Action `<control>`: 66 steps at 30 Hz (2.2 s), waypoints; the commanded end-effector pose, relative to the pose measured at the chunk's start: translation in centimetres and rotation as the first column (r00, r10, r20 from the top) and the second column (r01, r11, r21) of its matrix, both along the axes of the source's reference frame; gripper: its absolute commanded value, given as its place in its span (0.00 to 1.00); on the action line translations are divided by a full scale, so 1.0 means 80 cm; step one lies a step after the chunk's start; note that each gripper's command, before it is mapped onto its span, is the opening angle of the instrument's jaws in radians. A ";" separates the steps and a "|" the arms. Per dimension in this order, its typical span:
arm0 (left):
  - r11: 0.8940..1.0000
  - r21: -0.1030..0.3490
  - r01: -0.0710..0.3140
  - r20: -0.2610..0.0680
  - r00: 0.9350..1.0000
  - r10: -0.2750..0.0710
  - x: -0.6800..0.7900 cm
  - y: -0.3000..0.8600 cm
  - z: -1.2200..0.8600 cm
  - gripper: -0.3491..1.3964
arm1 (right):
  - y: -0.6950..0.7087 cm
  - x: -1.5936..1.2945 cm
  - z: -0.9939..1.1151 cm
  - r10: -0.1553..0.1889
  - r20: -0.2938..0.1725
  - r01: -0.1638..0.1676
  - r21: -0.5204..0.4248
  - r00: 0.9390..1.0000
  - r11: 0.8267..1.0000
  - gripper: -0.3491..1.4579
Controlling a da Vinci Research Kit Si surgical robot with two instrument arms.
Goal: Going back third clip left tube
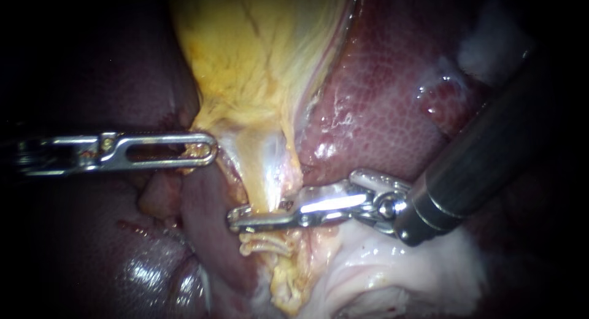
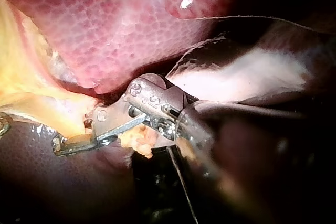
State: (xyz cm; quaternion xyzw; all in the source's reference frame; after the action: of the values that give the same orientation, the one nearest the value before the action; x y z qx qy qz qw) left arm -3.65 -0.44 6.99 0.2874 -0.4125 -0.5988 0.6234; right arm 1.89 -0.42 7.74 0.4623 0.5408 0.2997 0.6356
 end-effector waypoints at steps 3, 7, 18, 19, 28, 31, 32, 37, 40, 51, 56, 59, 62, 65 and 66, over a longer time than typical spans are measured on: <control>1.000 0.000 0.000 0.001 1.000 0.000 0.0000 0.0000 0.0000 0.00 | 0.0000 0.0000 0.0000 0.000 0.000 0.000 0.000 1.000 1.000 0.00; 1.000 0.000 0.000 0.000 1.000 0.000 0.0000 0.0000 -0.0001 0.00 | 0.0000 0.0001 0.0000 0.000 0.000 0.000 0.000 1.000 1.000 0.00; 1.000 0.000 0.000 0.000 1.000 0.000 0.0000 -0.0001 -0.0002 0.00 | 0.0015 0.0002 0.0005 0.077 0.017 -0.073 -0.160 0.997 0.984 0.52; 1.000 0.000 0.000 0.000 1.000 0.000 0.0000 -0.0001 -0.0002 0.00 | 0.0017 -0.0003 0.0006 0.077 0.016 -0.073 -0.165 0.997 0.984 0.52; 1.000 0.000 0.000 0.000 1.000 0.000 0.0001 -0.0001 -0.0003 0.00 | 0.0027 -0.0045 0.0008 0.076 0.014 -0.072 -0.177 0.997 0.982 0.52; 1.000 0.000 0.000 0.001 1.000 0.000 0.0001 -0.0001 -0.0003 0.00 | 0.0027 -0.0057 0.0002 0.071 0.011 -0.068 -0.174 0.997 0.982 0.52; 1.000 0.000 0.000 0.001 1.000 0.000 0.0001 -0.0001 -0.0003 0.00 | 0.0027 -0.0061 -0.0001 0.069 0.009 -0.067 -0.179 0.998 0.982 0.52; 1.000 0.000 0.000 0.001 1.000 0.000 0.0001 -0.0001 -0.0003 0.00 | 0.0036 -0.0094 -0.0026 0.057 -0.006 -0.057 -0.195 0.998 0.979 0.52; 1.000 0.000 0.000 0.001 1.000 0.000 0.0001 -0.0001 -0.0003 0.00 | 0.0048 -0.0120 -0.0049 0.052 -0.016 -0.054 -0.211 0.999 0.976 0.52; 1.000 -0.001 0.001 -0.001 1.000 -0.001 -0.0003 -0.0002 -0.0001 0.00 | 0.0102 -0.0187 -0.0127 0.089 -0.051 -0.101 -0.314 0.995 0.944 0.52; 1.000 -0.010 0.009 -0.008 1.000 -0.009 -0.0015 -0.0011 0.0012 0.00 | 0.0103 -0.0192 -0.0134 0.086 -0.055 -0.099 -0.322 0.995 0.941 0.52; 1.000 -0.014 0.000 -0.002 1.000 0.000 -0.0032 -0.0022 0.0032 0.00 | 0.0103 -0.0191 -0.0134 0.086 -0.055 -0.099 -0.323 0.995 0.941 0.52; 1.000 -0.013 -0.016 -0.007 1.000 0.015 -0.0049 -0.0029 0.0052 0.00 | 0.0102 -0.0191 -0.0134 0.085 -0.055 -0.099 -0.323 0.995 0.941 0.52; 1.000 -0.011 -0.023 -0.007 1.000 0.023 -0.0064 -0.0031 0.0062 0.00 | 0.0101 -0.0190 -0.0135 0.085 -0.055 -0.098 -0.323 0.995 0.941 0.52; 1.000 -0.010 -0.024 -0.006 1.000 0.024 -0.0068 -0.0030 0.0063 0.00 | 0.0101 -0.0190 -0.0135 0.085 -0.055 -0.098 -0.323 0.995 0.941 0.52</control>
State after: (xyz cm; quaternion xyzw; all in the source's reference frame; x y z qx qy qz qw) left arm -4.22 -0.68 7.49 0.2872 -0.4116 -0.5900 0.6324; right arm 0.38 0.38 6.66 0.3315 0.6165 0.2262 0.6774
